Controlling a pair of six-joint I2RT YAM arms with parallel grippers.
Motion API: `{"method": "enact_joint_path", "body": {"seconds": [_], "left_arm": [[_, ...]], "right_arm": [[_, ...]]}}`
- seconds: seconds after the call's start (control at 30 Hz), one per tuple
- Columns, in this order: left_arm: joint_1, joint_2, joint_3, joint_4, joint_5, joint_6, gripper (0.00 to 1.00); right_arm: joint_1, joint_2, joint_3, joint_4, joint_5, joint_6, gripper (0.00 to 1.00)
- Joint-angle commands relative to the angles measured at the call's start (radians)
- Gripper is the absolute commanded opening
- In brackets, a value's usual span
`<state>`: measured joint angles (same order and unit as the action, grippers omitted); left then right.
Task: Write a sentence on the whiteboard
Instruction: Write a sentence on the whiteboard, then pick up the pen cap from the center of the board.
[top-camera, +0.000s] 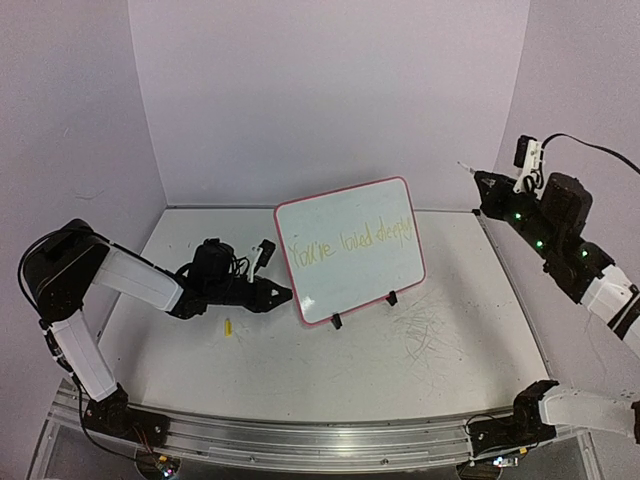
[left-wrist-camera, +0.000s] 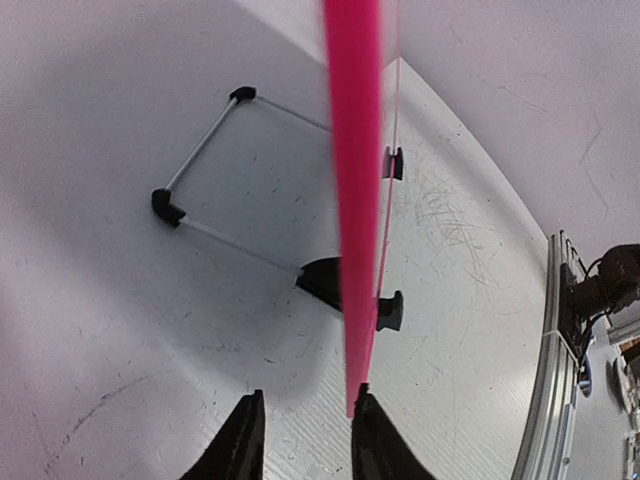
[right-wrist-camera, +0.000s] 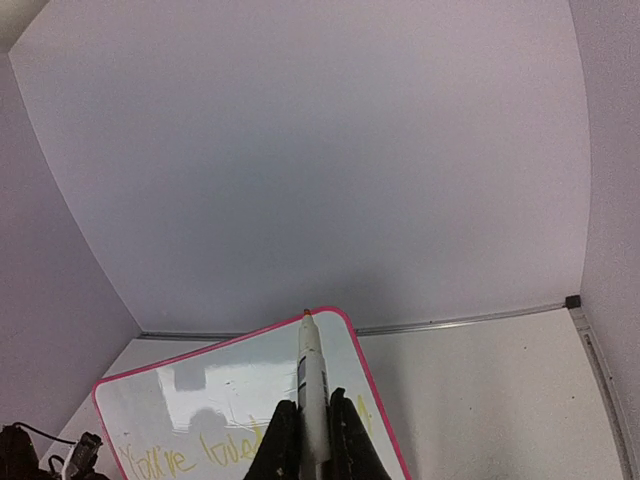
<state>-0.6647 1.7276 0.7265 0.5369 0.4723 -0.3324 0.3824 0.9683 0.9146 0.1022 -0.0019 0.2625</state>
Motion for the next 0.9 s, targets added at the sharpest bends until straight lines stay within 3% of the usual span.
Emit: {"method": "enact_joint_path", "body": {"seconds": [0.0, 0.1, 0.23, 0.4, 0.6, 0.73, 0.87], "left_arm": [[0.003, -0.093, 0.014, -0.062, -0.021, 0.009, 0.36], [0.002, -0.186, 0.000, -0.097, -0.038, 0.022, 0.44], [0.001, -0.351, -0.025, -0.246, -0.096, 0.023, 0.64], [-0.006, -0.510, -0.060, -0.473, -0.166, -0.173, 0.72], [-0.032, -0.608, -0.053, -0.905, -0.382, -0.517, 0.69], [-0.033, -0.572, -0.017, -0.981, -0.446, -0.642, 0.67], [-0.033, -0.420, 0.050, -1.027, -0.533, -0.630, 0.66]], "right_arm": [[0.003, 0.026, -0.018, -0.085, 0.011, -0.056, 0.00], [0.003, 0.036, -0.026, -0.085, -0.012, -0.061, 0.00], [0.003, 0.044, -0.021, -0.082, -0.027, -0.086, 0.00], [0.003, 0.054, -0.017, -0.084, -0.116, -0.126, 0.00], [0.004, 0.072, -0.028, -0.083, -0.193, -0.125, 0.00], [0.011, 0.098, -0.052, -0.054, -0.276, -0.099, 0.00], [0.020, 0.117, -0.058, -0.045, -0.341, -0.097, 0.00]]}}
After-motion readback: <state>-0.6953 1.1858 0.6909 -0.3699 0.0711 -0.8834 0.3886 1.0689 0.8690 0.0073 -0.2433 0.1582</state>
